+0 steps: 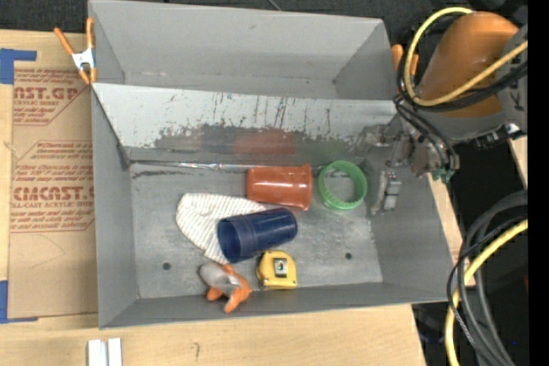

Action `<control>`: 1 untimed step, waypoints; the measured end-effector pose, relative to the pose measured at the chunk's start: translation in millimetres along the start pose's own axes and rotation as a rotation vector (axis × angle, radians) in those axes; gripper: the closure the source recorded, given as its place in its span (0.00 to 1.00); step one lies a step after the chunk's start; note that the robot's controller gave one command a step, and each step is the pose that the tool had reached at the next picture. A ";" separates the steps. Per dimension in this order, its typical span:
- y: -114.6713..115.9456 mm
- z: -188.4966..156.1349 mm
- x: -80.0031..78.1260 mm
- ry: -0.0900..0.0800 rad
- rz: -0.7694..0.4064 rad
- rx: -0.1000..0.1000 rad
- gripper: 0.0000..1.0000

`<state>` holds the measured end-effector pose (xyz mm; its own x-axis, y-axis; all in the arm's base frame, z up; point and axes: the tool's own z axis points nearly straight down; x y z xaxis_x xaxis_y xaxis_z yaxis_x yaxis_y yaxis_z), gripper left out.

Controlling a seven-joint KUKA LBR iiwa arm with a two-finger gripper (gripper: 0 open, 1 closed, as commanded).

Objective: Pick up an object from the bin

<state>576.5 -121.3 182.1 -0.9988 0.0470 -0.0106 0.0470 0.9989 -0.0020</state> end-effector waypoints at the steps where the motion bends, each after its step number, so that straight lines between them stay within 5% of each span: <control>1: 26.8 77.0 -0.5 0.004 -0.043 -0.002 0.00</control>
Offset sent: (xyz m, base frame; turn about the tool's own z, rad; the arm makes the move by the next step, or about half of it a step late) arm 0.0041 0.0563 -0.1121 -0.0339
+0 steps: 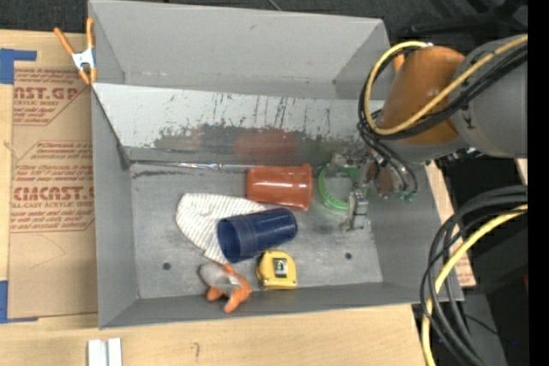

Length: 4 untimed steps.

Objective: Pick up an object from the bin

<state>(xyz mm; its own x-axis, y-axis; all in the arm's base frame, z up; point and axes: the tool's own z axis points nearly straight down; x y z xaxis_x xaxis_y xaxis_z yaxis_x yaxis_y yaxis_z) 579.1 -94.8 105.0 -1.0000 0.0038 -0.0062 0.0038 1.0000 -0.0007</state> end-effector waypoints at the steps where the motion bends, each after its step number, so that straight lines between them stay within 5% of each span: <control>1: 30.1 32.4 -3.8 -0.002 0.009 0.000 1.00; 2: 30.0 32.4 -3.8 -0.002 0.009 0.001 1.00; 3: 28.1 -19.4 2.4 0.011 0.022 -0.002 1.00; 4: 29.5 -52.9 0.2 -0.002 0.021 0.000 1.00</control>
Offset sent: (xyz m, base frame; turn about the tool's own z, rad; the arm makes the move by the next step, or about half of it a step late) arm 0.0000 0.0000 0.0000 0.0000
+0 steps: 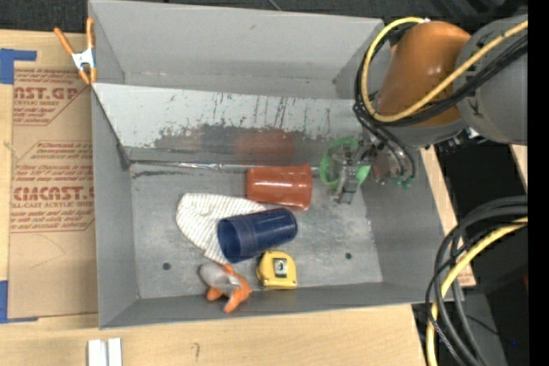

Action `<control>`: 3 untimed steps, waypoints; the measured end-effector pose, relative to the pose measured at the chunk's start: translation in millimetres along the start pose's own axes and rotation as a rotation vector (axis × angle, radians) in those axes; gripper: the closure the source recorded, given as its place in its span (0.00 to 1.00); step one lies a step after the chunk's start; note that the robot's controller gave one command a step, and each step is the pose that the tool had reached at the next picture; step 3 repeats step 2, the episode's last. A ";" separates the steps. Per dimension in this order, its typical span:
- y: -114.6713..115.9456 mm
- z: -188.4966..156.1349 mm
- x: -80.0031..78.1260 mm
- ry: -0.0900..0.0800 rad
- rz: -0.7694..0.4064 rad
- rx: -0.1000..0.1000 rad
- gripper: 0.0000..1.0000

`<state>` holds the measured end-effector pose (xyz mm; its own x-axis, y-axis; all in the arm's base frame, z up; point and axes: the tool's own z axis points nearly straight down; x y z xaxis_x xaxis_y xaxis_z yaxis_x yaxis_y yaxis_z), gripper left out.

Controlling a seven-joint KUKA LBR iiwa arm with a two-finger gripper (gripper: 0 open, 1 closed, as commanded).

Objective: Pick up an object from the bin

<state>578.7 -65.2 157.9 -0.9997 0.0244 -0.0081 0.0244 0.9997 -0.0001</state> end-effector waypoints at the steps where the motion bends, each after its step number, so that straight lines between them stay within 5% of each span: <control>1: 0.3 -38.8 17.1 0.015 -0.003 -0.001 1.00; 3: -1.5 -56.7 16.4 0.013 -0.005 -0.002 1.00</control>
Offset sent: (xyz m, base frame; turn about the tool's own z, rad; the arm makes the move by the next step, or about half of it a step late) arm 0.0047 -0.0338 0.1719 -0.0063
